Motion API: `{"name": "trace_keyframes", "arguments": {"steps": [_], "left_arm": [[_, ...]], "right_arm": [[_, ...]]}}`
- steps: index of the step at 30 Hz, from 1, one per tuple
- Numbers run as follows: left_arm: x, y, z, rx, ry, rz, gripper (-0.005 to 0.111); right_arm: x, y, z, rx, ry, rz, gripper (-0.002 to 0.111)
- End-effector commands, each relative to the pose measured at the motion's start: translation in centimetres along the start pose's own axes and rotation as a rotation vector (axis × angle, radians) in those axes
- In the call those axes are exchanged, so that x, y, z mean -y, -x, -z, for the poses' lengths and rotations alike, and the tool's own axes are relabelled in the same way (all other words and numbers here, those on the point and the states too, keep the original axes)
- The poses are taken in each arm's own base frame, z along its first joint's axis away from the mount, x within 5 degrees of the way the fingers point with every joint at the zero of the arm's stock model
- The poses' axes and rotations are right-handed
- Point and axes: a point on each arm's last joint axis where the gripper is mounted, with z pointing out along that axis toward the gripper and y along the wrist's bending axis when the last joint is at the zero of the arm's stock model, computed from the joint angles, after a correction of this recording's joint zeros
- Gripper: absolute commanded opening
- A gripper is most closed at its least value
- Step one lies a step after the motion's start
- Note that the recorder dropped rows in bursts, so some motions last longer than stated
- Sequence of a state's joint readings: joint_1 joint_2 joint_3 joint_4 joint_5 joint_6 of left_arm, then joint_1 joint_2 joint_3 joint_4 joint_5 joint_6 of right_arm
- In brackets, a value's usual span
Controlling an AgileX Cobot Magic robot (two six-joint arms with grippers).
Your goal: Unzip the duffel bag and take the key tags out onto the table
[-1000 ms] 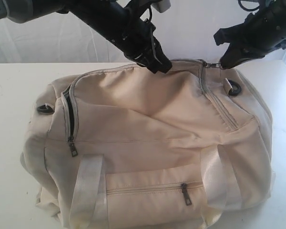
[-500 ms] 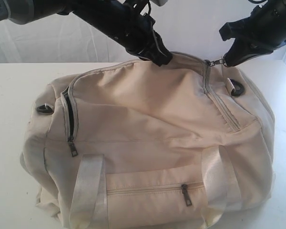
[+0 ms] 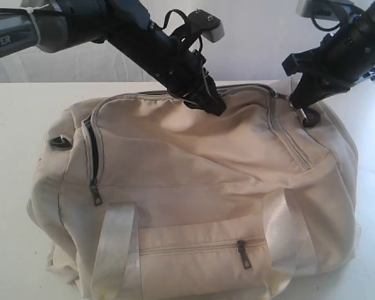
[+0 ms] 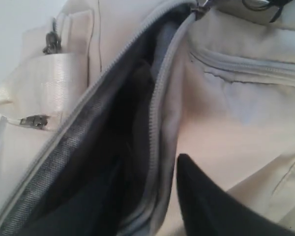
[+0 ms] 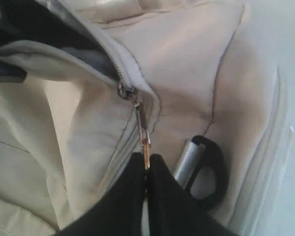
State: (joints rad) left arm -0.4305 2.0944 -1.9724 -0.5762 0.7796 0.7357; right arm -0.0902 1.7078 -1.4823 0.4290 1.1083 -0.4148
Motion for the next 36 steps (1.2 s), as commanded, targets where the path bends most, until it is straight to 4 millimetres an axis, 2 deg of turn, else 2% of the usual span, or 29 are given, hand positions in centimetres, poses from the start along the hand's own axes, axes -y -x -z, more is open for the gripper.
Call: {"name": "trace_keyframes", "arguments": {"steps": [1,7,10,17,21,30,35,36], "left_arm": [[0.7,1.8,1.5,0.044,-0.013,-0.062,0.061],[2.9,5.1,2.3,0.134,0.024,-0.286,0.056],[3.9,5.9,1.4,0.129,0.036,-0.374,0.054],[3.9,5.6,-2.3,0.082,0.03,-0.474,0.054],[3.3,5.2,-3.3,0.063,0.066,-0.477,0.052],[2.4,5.2,-3.9,0.082,0.142,-0.453,0.025],[2.1,4.9,-4.4,0.071,0.155,-0.423,0.002],[2.0,5.0,-4.4,0.078,0.161,-0.409,0.0]], "right_arm": [[0.6,-0.8,-1.1,-0.027,0.005,0.001,0.0],[0.7,-1.1,-1.6,-0.036,0.019,0.003,0.0],[0.7,-1.1,-1.6,-0.033,0.021,0.001,0.0],[0.6,-1.2,-1.6,-0.047,0.029,0.002,0.0],[0.6,-1.2,-1.6,-0.048,0.029,0.004,0.0],[0.6,-1.1,-1.6,-0.038,0.024,0.004,0.0],[0.6,-1.1,-1.6,-0.038,0.024,0.004,0.0],[0.6,-1.2,-1.6,-0.041,0.026,0.004,0.0]]}}
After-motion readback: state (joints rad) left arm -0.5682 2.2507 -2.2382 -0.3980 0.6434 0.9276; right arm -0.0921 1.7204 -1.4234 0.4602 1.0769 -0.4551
